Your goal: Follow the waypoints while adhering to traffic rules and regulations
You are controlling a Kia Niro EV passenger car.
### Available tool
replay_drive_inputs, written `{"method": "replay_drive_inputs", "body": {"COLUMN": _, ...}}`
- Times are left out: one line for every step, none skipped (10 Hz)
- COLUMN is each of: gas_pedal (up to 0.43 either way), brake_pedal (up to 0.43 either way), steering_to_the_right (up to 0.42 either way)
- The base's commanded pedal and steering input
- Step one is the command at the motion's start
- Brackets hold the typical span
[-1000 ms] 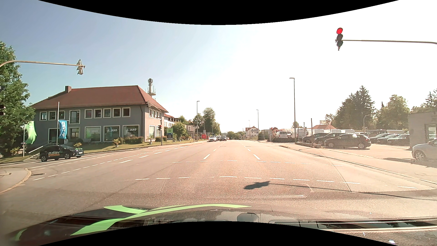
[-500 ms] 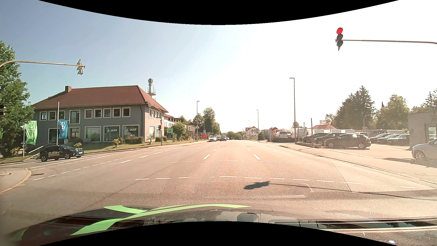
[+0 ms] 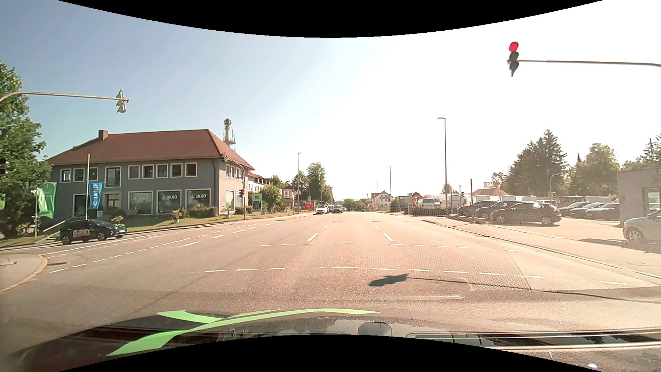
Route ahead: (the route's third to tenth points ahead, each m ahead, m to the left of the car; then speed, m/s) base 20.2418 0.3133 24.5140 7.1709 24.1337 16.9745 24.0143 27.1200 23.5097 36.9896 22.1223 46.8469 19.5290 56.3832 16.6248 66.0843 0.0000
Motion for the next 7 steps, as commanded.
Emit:
{"method": "replay_drive_inputs", "body": {"gas_pedal": 0.0, "brake_pedal": 0.28, "steering_to_the_right": -0.016}}
{"method": "replay_drive_inputs", "body": {"gas_pedal": 0.0, "brake_pedal": 0.28, "steering_to_the_right": -0.016}}
{"method": "replay_drive_inputs", "body": {"gas_pedal": 0.0, "brake_pedal": 0.28, "steering_to_the_right": -0.016}}
{"method": "replay_drive_inputs", "body": {"gas_pedal": 0.0, "brake_pedal": 0.28, "steering_to_the_right": -0.017}}
{"method": "replay_drive_inputs", "body": {"gas_pedal": 0.0, "brake_pedal": 0.28, "steering_to_the_right": -0.018}}
{"method": "replay_drive_inputs", "body": {"gas_pedal": 0.0, "brake_pedal": 0.28, "steering_to_the_right": -0.019}}
{"method": "replay_drive_inputs", "body": {"gas_pedal": 0.0, "brake_pedal": 0.28, "steering_to_the_right": -0.019}}
